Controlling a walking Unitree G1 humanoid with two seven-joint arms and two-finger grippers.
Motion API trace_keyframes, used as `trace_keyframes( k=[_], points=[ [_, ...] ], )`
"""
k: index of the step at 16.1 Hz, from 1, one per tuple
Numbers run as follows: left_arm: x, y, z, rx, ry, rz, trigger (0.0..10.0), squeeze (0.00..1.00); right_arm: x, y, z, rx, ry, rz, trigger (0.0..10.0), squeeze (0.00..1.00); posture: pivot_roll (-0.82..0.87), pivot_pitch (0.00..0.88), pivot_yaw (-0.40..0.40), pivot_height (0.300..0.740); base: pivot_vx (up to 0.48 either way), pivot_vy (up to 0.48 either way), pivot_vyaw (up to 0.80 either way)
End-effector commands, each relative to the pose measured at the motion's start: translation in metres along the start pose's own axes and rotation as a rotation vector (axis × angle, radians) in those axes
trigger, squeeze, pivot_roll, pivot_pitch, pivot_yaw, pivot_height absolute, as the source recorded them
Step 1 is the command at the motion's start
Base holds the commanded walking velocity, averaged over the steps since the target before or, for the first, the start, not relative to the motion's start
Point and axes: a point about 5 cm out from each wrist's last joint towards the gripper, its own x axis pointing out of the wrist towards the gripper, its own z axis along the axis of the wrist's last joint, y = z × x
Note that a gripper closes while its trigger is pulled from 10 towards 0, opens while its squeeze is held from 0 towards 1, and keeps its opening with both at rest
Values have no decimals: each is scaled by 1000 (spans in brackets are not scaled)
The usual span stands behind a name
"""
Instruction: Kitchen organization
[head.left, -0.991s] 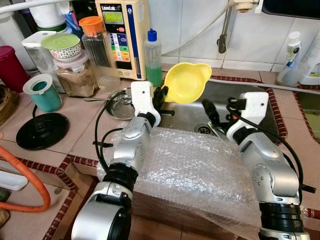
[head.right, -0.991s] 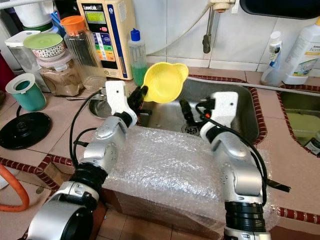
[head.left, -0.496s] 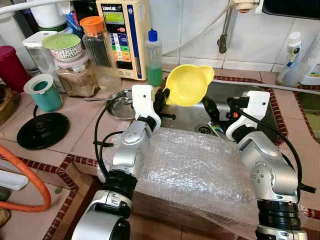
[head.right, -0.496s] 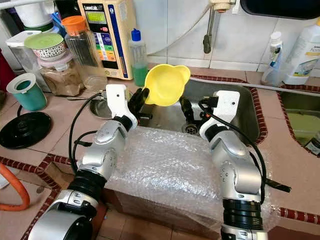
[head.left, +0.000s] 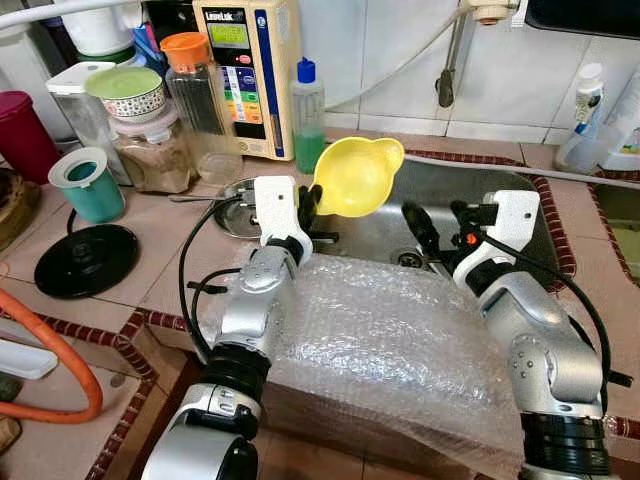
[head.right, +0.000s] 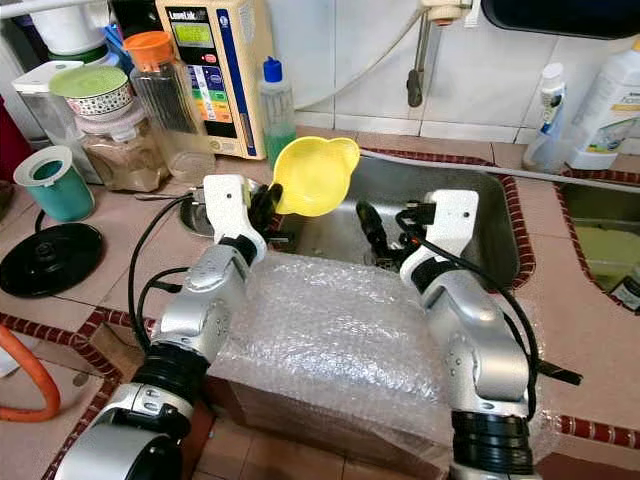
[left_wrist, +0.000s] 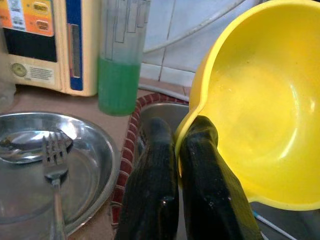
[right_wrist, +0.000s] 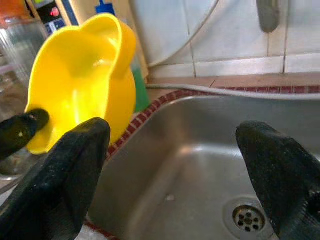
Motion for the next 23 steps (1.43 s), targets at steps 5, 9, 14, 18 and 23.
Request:
trace_keyframes(
  k=[5,9,14,18,23],
  points=[
    [-3,-23,-6,7,28,-106,3961,0,9,12,2,29,-41,9,10000,0,-94,0,95,740,0,0,0],
    [-5,-27,-5,5,17,-135,3608,0,15,15,-1,22,-24,2,10000,0,-89,0,94,740,0,0,0],
    [-6,-33,-3,-4,1,-171,1686,0,28,5,-4,59,-24,-89,0,0,-86,0,92,740,0,0,0],
    [-8,-34,-2,-9,0,-177,1176,0,44,14,2,80,-48,-91,0,0,-80,0,90,740,0,0,0],
    [-9,-33,-3,-8,-2,-167,1137,0,45,13,-4,79,-16,-106,0,0,-76,0,85,740,0,0,0]
  ],
)
